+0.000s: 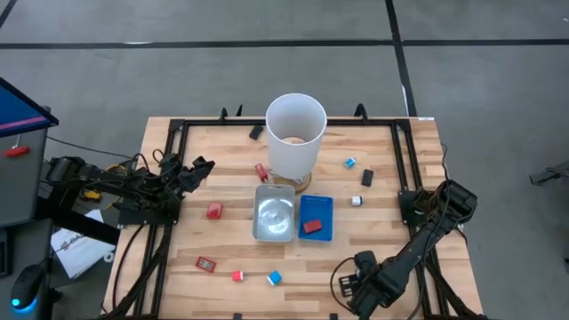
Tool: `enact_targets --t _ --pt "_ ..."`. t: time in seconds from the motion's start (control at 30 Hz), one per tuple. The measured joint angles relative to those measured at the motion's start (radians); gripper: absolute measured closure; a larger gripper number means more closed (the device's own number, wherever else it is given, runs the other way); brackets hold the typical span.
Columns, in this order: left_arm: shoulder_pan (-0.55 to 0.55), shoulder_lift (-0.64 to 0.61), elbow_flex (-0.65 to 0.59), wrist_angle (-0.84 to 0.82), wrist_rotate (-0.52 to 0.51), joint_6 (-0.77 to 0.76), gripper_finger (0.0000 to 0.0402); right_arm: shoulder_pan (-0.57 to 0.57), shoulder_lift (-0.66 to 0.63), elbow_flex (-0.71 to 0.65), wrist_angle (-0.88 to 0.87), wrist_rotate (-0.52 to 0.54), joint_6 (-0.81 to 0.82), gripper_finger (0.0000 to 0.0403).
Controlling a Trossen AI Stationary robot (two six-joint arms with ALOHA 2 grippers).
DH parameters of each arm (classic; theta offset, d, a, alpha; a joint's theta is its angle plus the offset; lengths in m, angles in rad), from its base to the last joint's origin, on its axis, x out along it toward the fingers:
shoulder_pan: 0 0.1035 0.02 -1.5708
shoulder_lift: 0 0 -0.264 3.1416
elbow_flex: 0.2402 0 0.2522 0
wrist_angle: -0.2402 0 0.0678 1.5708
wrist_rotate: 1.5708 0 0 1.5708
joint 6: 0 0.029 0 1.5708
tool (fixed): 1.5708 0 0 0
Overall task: Pick & Place Office items
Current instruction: Put the blue digital clock into the blue bin
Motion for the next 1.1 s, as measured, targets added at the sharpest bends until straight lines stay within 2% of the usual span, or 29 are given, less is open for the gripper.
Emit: enact_targets --t 0.13,0.33,1.1 --pt "0.0 0.0 0.0 0.0 0.0 0.0 0.0225 0.001 0.0 0.0 -0.036 0.009 0.0 0.0174" --pt "0.0 0.0 0.0 0.007 0.0 0.0 0.0225 0.0 0.003 0.0 0.046 0.041 -0.001 0.0174" --pt "0.0 0.0 0.0 0.008 -0.003 -0.019 0.0225 0.021 0.083 -0.001 0.037 0.011 0.008 0.0174"
